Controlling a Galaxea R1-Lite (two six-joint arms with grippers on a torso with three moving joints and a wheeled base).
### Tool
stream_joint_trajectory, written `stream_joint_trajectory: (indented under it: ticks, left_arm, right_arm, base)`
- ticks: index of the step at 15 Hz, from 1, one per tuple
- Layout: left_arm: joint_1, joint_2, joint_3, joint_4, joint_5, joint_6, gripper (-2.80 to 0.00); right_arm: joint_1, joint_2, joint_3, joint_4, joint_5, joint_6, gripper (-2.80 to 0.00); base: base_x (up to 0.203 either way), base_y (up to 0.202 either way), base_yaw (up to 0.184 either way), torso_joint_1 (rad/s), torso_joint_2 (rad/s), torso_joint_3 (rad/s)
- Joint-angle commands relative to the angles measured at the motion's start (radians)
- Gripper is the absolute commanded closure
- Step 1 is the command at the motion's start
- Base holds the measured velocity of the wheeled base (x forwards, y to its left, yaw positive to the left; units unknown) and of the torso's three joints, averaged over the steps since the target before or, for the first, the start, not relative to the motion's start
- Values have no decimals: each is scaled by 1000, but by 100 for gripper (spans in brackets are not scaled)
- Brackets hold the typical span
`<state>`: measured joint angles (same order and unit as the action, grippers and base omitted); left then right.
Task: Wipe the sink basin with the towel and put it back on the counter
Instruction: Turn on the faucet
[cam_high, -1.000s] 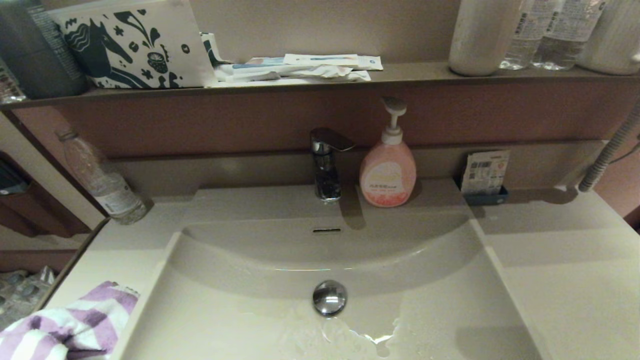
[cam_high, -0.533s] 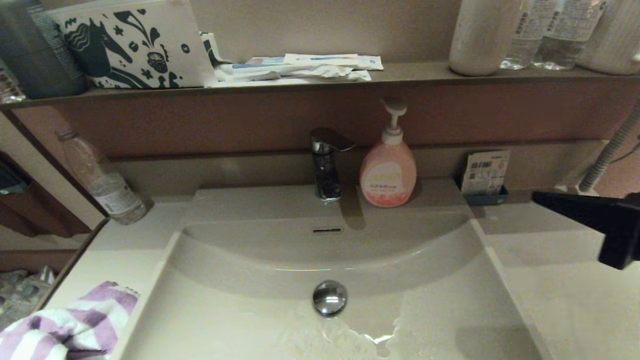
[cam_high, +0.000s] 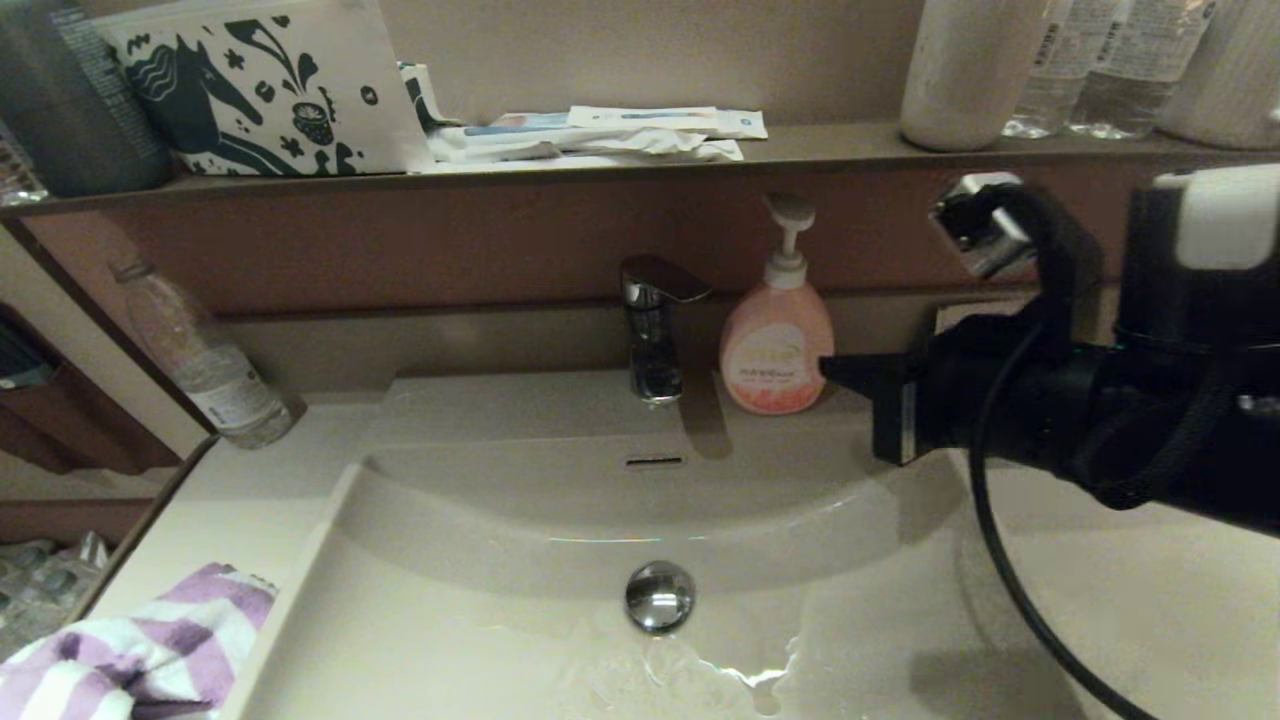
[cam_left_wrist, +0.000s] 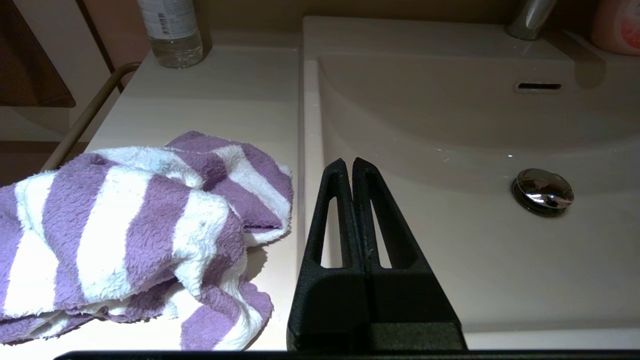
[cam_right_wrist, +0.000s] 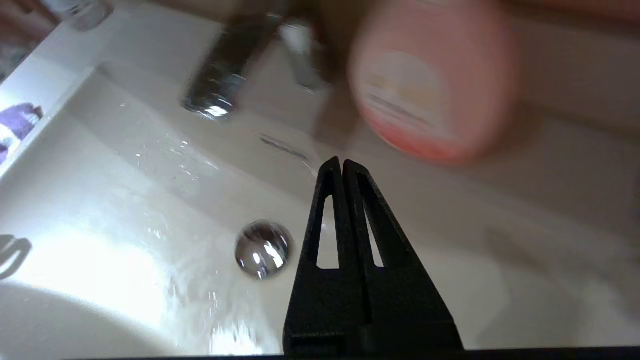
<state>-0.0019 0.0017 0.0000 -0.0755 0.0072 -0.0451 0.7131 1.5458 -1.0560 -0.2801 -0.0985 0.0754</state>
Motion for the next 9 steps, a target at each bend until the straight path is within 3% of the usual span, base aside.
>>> stream_joint_trajectory:
  ticks: [1, 5, 9]
  left_arm:
    - [-1, 0, 0, -1, 0, -1, 0]
    - [0, 0, 0, -1, 0, -1, 0]
    - [0, 0, 0, 0, 0, -1, 0]
  right_arm:
    - [23, 113, -12, -84, -2, -21, 0]
    - [36, 274, -136, -209, -103, -108, 0]
    - [58, 346, -236, -211, -119, -115, 0]
  base:
    - [0, 0, 0, 0, 0, 0]
    - [0, 0, 0, 0, 0, 0]
    - [0, 0, 0, 0, 0, 0]
